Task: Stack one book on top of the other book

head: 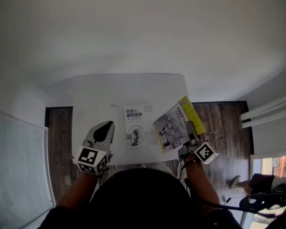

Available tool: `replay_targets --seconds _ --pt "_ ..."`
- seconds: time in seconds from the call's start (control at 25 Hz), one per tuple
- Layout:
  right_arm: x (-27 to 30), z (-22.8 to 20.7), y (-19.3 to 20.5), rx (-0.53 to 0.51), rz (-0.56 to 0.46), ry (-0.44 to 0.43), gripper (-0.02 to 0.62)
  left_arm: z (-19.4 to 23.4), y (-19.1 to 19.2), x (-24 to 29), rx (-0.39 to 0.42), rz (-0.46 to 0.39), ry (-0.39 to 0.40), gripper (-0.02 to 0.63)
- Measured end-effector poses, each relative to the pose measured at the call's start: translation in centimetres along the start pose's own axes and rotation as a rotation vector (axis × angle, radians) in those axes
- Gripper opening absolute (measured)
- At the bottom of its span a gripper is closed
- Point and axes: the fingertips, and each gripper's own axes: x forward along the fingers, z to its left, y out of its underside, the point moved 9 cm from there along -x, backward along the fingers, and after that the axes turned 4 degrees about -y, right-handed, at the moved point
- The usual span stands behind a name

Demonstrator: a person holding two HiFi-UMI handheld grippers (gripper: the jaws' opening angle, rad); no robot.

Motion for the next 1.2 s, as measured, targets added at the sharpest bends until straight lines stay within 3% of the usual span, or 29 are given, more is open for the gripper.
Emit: replay_targets --seconds 0.24,0.48,0.68,0.96,1.2 --pt "1.6 0.9 0.5 0.006 0.042 -0.069 0.081 0.1 0.6 -1.2 -0.012 0.005 -0.046 0.005" --pt "2.8 2.0 2.8 0.102 0.065 -0.157 0.083 0.4 0.9 -3.6 -0.01 -0.008 -0.099 0.005" --pt "4.1 1.8 4.5 0.043 0.139 -0.186 0.083 1.6 1.9 -4.6 -0.054 -0.02 -0.148 0.005" --pt "7.6 4.6 7.8 0.079 0.206 -0.301 0.083 4.3 3.6 -6.8 -0.093 -0.019 -0.233 0.005" --pt "8.8 5.9 7.7 0.089 0.246 -0.376 0.083 3.3 3.5 -7.7 -0.095 -0.036 -0.266 0.005"
